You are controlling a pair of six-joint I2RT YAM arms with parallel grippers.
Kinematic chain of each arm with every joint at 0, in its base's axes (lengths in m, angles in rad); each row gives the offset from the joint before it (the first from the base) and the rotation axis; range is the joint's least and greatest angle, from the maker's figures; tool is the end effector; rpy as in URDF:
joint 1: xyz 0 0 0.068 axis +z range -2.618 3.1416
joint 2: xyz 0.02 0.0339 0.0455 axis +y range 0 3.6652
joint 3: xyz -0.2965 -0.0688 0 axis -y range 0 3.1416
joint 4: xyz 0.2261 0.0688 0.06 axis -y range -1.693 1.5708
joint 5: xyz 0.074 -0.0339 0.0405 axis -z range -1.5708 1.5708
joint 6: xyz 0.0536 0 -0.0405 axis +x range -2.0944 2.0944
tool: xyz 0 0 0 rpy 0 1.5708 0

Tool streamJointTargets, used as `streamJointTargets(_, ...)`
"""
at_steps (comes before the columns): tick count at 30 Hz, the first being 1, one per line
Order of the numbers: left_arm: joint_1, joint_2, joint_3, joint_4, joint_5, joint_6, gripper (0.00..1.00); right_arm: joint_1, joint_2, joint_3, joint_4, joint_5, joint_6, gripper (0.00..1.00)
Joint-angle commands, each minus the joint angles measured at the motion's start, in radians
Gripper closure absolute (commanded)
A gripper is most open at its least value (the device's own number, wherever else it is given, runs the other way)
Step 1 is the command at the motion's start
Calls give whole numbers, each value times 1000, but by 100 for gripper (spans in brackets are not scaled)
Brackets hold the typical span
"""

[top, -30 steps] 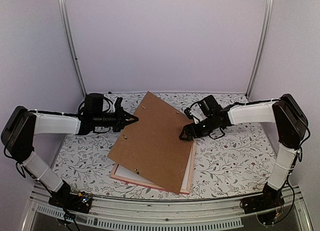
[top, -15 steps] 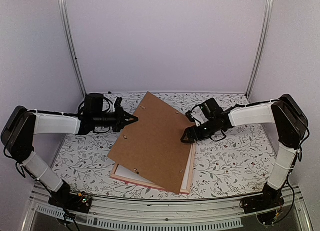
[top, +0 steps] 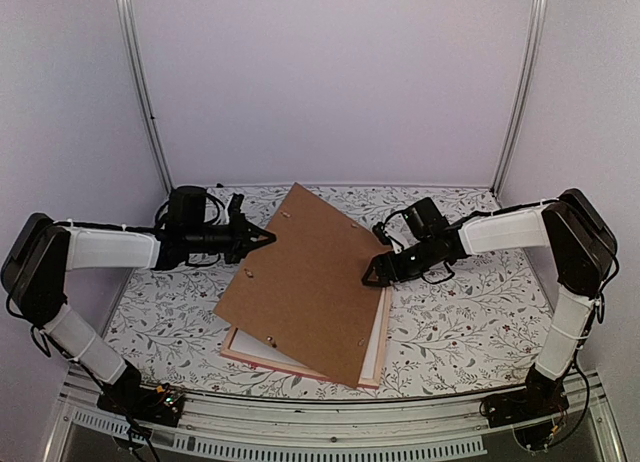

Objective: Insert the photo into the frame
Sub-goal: Adjust the fastener on the backboard.

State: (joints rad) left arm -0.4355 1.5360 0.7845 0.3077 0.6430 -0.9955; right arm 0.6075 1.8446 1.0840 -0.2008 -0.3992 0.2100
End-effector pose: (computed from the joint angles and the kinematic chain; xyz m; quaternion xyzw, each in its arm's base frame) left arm 0.2779 -0.1647 0.2491 -0.0594 0.8175 -0.5341 0.2073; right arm 0.2968 0.2317 0.1854 -0.2429 0.9048 0.2904 0.1946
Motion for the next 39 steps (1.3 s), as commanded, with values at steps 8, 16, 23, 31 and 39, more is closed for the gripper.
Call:
streamJointTargets(8,-9,-41,6,35,-24,21,100,1,-42,-30,8,-68,86,21)
streamJointTargets(16,-9,-39,5,37,-24,23,100,1,-44,-24,16,-82,138,22)
streamJointTargets(23,-10,-38,4,37,-25,23,100,1,-49,-17,-10,-51,151,22)
streamJointTargets(31,-6,-39,-3,50,-26,11,100,1,-57,2,-58,3,162,22)
streamJointTargets(39,-4,-23,-18,87,-24,-8,100,2,-56,11,-57,-7,160,22)
